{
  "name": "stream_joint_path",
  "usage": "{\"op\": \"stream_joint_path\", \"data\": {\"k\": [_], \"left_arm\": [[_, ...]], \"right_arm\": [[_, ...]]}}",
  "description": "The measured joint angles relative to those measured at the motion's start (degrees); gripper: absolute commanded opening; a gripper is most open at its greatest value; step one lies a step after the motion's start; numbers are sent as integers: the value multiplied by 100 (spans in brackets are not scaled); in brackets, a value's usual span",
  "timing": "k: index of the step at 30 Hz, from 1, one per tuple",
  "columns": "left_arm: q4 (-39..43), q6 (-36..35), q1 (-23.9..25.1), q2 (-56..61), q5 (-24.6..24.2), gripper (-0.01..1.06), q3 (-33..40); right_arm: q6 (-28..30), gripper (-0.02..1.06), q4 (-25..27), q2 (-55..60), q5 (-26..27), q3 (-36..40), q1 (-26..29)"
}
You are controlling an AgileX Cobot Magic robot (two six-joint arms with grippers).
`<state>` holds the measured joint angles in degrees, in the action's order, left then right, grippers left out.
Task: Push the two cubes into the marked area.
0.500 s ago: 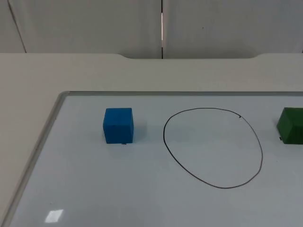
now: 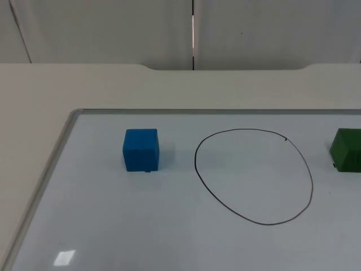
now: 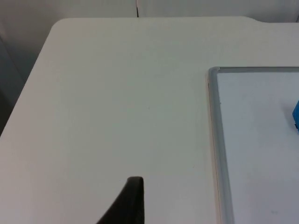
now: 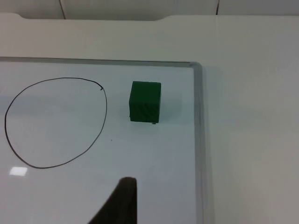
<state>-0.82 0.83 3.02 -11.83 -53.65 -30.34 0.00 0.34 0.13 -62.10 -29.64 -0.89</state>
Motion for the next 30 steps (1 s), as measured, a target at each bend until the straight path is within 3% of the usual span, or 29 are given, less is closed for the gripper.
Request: {"op": "stream_joint_path", "data": {"k": [20, 24, 28, 30], "left_arm": [[-252, 11, 0, -1065, 1020, 104, 0], [-320, 11, 0, -1116, 1366, 97, 0], [-387, 11, 0, -1411, 1665, 68, 0], [-387, 11, 0, -1538, 1756, 64, 0]], "right_arm": [[0, 105, -34, 0, 0, 0, 0], [0, 105, -34, 0, 0, 0, 0], [0, 105, -34, 0, 0, 0, 0], [0, 105, -34, 0, 0, 0, 0]]}}
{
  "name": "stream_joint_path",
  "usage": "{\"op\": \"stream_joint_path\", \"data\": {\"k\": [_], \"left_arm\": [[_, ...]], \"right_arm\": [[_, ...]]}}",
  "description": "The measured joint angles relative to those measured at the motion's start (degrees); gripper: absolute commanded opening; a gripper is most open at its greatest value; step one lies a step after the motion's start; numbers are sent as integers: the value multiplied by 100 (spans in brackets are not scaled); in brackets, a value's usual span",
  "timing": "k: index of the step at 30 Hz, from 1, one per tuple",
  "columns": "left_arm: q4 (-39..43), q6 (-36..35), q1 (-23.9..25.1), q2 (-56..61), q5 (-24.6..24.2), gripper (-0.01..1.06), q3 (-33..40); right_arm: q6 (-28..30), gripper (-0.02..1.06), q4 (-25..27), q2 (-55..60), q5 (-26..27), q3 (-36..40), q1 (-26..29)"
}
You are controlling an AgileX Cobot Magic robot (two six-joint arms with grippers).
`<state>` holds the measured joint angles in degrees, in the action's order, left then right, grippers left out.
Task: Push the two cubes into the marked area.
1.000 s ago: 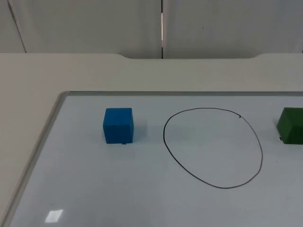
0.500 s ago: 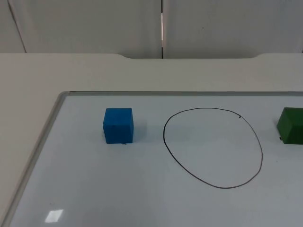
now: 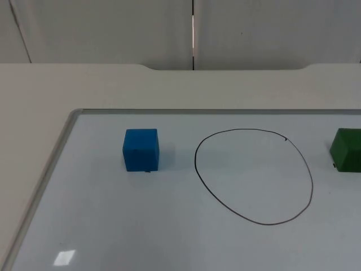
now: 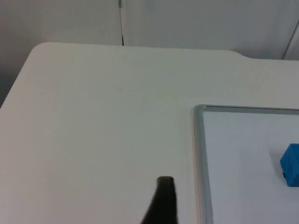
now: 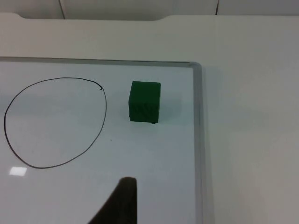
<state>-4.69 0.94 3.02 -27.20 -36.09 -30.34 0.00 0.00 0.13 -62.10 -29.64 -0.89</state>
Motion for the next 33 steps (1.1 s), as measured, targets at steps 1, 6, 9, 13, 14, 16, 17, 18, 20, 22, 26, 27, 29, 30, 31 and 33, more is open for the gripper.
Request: {"op": "stream_joint_path", "data": {"k": [1, 6, 9, 13, 14, 16, 17, 18, 20, 22, 26, 27, 29, 30, 31, 33], "left_arm": [[0, 0, 0, -115, 112, 54, 0], [-66, 10, 0, -710, 591, 9, 0], [-133, 10, 0, -1020, 785, 0, 0], [-296, 56, 0, -1812, 1001, 0, 0], [-309, 101, 0, -2044, 981, 0, -14], [-347, 142, 0, -2211, 901, 0, -58], [-395, 200, 0, -2365, 781, 0, -135], [-513, 297, 0, -2554, 633, 0, -230], [-644, 411, 0, -2670, 535, 0, -315], [-1122, 793, 0, -2919, 366, 0, -496], [-1840, 1383, -110, -3267, 296, 0, -665], [-2105, 1555, -223, -3485, 262, 0, -729], [-2196, 1612, -298, -3619, 262, 0, -766], [-2252, 1630, -385, -3759, 262, 0, -789], [-2292, 1654, -499, -3927, 276, 0, -798], [-2321, 1677, -730, -4277, 395, 0, -798]], "right_arm": [[0, 105, 0, 0, 0, 0, 0], [0, 105, 0, 0, 0, 0, 0], [0, 105, 0, 0, 0, 0, 0], [0, 105, 0, 0, 0, 0, 0], [0, 105, 0, 0, 0, 0, 0], [0, 105, 0, 0, 0, 0, 0], [0, 105, 0, 0, 0, 0, 0], [0, 105, 0, 0, 0, 0, 0], [0, 105, 0, 0, 0, 0, 0], [0, 105, 0, 0, 0, 0, 0], [0, 105, 0, 0, 0, 0, 0], [0, 105, 0, 0, 0, 0, 0], [0, 105, 0, 0, 0, 0, 0], [0, 105, 0, 0, 0, 0, 0], [0, 105, 0, 0, 0, 0, 0], [0, 105, 0, 0, 0, 0, 0]]}}
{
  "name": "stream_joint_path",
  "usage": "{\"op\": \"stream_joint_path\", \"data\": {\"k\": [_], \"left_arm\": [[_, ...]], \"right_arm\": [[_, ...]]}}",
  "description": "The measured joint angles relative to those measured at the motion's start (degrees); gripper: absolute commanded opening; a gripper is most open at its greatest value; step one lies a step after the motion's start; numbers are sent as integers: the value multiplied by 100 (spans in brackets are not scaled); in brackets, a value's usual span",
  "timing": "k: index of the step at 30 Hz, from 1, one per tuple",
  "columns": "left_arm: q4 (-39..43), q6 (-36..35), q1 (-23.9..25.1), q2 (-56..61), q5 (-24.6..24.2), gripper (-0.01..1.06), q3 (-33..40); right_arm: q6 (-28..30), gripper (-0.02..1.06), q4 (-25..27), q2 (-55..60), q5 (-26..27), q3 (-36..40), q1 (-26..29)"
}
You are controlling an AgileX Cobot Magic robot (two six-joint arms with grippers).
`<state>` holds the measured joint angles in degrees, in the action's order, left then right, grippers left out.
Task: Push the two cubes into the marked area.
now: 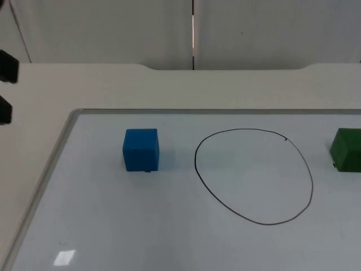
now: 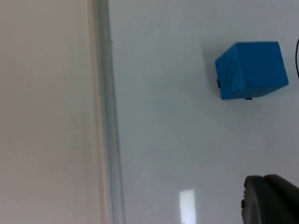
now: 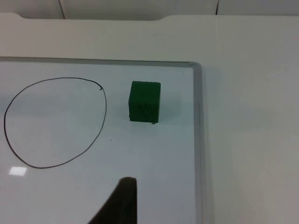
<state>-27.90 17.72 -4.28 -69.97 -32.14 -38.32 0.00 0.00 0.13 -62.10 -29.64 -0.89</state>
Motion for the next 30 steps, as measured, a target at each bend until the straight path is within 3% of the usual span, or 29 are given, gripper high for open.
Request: {"op": "stream_joint_path", "data": {"k": [11, 30], "left_arm": [[-117, 25, -948, -1397, 926, 0, -196], [-208, 129, -1016, -3688, 1107, 0, -1530]], "right_arm": [[0, 105, 0, 0, 0, 0, 0], [0, 105, 0, 0, 0, 0, 0]]}}
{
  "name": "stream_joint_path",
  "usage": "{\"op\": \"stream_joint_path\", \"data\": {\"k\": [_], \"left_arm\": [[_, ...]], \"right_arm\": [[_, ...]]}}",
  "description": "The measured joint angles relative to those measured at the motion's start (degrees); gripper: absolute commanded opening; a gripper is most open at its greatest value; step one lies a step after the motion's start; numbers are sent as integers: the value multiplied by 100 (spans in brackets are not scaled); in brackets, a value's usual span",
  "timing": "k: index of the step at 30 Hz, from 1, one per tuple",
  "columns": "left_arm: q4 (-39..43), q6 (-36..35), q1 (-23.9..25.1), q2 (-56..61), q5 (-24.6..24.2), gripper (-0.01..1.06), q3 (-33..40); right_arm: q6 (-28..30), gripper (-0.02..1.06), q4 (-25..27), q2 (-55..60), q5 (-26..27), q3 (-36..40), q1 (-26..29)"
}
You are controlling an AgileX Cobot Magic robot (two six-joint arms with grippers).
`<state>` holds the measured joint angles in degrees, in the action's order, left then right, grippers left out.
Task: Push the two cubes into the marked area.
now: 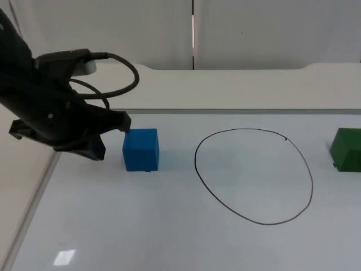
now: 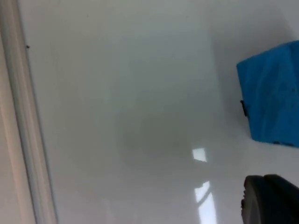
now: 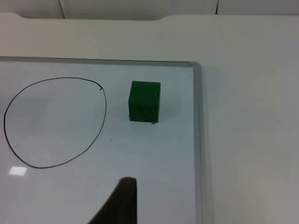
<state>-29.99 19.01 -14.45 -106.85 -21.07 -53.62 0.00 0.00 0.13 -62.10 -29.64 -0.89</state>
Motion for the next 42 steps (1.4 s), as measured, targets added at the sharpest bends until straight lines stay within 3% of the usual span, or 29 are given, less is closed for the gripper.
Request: {"op": "stream_joint_path", "data": {"k": [13, 27, 42], "left_arm": [[0, 0, 0, -1029, 78, 0, -865], [-105, 4, -5, -1155, 387, 0, -930], [-204, 14, -469, -1155, 725, 0, -930]], "right_arm": [[0, 105, 0, 0, 0, 0, 0], [0, 105, 0, 0, 0, 0, 0], [0, 105, 0, 0, 0, 0, 0]]}}
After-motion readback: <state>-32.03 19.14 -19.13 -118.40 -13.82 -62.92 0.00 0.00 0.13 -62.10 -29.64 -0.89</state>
